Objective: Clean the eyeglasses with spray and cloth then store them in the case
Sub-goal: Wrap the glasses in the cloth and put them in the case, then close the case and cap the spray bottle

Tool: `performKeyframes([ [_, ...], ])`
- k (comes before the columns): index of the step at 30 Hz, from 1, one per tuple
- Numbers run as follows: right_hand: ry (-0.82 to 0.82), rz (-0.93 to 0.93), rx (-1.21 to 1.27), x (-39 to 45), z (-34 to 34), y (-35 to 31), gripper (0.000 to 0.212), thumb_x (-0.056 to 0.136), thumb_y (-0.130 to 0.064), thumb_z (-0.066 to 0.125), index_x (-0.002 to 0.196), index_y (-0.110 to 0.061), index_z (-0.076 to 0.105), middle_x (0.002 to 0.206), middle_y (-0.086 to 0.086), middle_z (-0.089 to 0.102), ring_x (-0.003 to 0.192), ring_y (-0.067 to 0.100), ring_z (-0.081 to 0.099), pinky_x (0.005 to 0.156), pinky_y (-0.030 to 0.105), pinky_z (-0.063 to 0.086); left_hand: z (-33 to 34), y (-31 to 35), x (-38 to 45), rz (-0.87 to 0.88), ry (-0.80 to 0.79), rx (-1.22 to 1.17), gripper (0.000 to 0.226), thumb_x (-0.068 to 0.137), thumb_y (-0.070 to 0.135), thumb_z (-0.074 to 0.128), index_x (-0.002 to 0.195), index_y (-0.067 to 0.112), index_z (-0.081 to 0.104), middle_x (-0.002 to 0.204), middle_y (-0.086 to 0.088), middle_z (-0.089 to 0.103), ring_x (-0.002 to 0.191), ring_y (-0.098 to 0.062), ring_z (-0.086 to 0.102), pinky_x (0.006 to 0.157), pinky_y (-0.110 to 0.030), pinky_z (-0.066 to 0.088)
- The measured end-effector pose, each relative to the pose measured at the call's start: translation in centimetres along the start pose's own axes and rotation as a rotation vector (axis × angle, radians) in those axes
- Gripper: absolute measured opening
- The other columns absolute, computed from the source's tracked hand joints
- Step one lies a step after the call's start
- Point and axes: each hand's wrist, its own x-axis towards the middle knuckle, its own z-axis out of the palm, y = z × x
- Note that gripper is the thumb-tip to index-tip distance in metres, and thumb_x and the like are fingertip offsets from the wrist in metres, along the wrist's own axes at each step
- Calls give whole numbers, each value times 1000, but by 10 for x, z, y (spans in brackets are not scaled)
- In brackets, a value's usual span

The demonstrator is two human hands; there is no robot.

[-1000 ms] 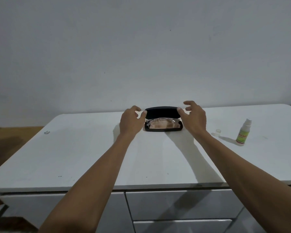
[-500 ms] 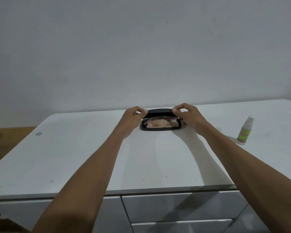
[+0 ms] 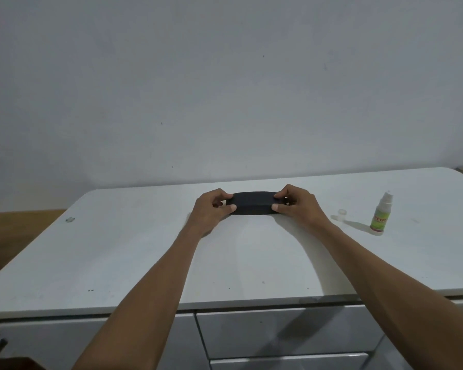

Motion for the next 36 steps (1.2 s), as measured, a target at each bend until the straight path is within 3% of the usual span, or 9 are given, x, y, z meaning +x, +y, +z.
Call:
performKeyframes([
  [4,10,-3,-51,-4,4,-1,18,84,-15,80,97,-17,66,105,-5,69,93,18,65,73,25,48,4,-3,-4,23,-14,130,36,76,12,84,105,21,65,114,5,66,101,-22,58,85,-26,50],
  [10,-37,-32,-118,-12,6,-3,34,81,-11,81,106,-18,59,105,-1,66,85,17,59,70,24,45,8,0,-11,37,-8,244,39,78,24,80,104,36,54,117,13,63,105,-19,59,93,-50,54],
  [13,-21,-44,-162,-7,7,-2,30,81,-14,80,102,-19,59,102,1,69,90,26,63,74,34,48,12,2,-10,32,17,198,39,79,20,83,106,24,56,112,3,66,98,-24,61,85,-39,54],
  [17,-22,-62,-220,1,6,0,24,82,-19,78,93,-25,58,99,0,69,95,28,65,75,37,49,13,3,-1,30,63,115,35,76,8,86,101,10,61,107,-11,65,80,-20,53,58,-8,43],
  [20,-31,-79,-215,16,5,0,22,84,-20,77,92,-25,57,100,-3,69,99,24,64,71,29,45,10,0,14,29,72,69,34,71,8,89,94,12,64,106,-11,62,84,-21,54,63,-10,52],
  [22,-30,-83,-210,31,9,-1,22,85,-19,76,93,-25,56,100,-2,69,100,24,63,73,31,45,8,-4,29,13,82,12,34,70,2,88,93,8,64,102,-12,59,87,-22,52,67,-22,60],
  [25,-33,-78,-212,56,18,-1,23,86,-19,74,93,-28,54,102,-1,68,100,27,62,77,37,49,6,-8,51,1,92,-10,35,70,-5,87,94,1,62,93,-7,57,84,-21,53,68,-25,61],
  [29,-23,-78,-220,88,27,3,23,87,-17,72,95,-27,53,102,3,66,97,30,61,85,45,52,4,-14,77,12,112,59,34,73,-1,86,97,1,62,95,-6,64,82,-21,61,63,-11,54],
  [36,12,-112,-289,106,36,14,24,91,-16,70,96,-28,49,96,4,63,83,27,56,69,35,44,5,-25,98,68,125,184,33,77,13,87,100,8,64,103,-7,69,88,-20,63,65,-2,44],
])
